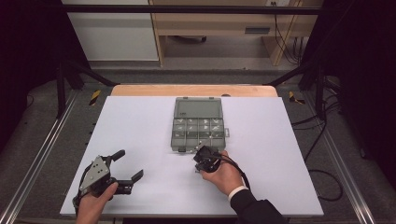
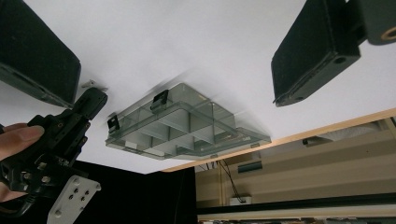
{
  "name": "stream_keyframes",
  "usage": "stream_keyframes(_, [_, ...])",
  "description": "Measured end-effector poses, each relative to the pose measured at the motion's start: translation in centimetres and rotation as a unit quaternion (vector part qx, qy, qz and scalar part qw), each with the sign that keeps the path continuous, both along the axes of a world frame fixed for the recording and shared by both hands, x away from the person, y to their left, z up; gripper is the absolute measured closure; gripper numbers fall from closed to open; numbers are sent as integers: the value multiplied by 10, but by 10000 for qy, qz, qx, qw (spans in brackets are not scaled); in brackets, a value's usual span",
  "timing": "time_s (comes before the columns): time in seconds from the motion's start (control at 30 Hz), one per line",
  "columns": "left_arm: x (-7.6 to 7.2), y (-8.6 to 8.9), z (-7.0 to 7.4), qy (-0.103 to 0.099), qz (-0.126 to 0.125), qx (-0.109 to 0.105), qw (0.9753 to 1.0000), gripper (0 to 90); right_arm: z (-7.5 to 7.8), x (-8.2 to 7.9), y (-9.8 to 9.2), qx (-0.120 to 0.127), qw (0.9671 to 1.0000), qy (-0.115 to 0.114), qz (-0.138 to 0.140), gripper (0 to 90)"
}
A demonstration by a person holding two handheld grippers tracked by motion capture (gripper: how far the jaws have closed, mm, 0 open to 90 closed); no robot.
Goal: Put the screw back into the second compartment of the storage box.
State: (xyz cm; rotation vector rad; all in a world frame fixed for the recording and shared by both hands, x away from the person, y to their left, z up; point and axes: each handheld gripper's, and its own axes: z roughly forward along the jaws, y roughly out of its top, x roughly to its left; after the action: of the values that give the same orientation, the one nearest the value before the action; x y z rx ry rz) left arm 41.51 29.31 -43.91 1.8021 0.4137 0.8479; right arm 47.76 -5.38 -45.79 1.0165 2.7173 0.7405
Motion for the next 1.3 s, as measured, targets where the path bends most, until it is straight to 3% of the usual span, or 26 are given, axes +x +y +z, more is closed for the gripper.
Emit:
stream_keyframes(0.37, [0, 2, 0, -9, 37, -62, 10000, 12, 9, 0, -8, 152, 9997, -187, -43, 879])
stream_keyframes(0.5, [0, 3, 0, -61, -6, -185, 9998, 11, 17, 0, -13, 257, 9992, -275, -94, 879])
stream_keyframes(0.7, [-1, 4, 1, -116, 22, -177, 9998, 11, 35, 1, -19, 421, 9977, -515, -136, 879])
stream_keyframes(1.3, [1, 5, 1, -225, 193, -208, 9993, 12, 57, 14, -19, 519, 9951, -817, -217, 879])
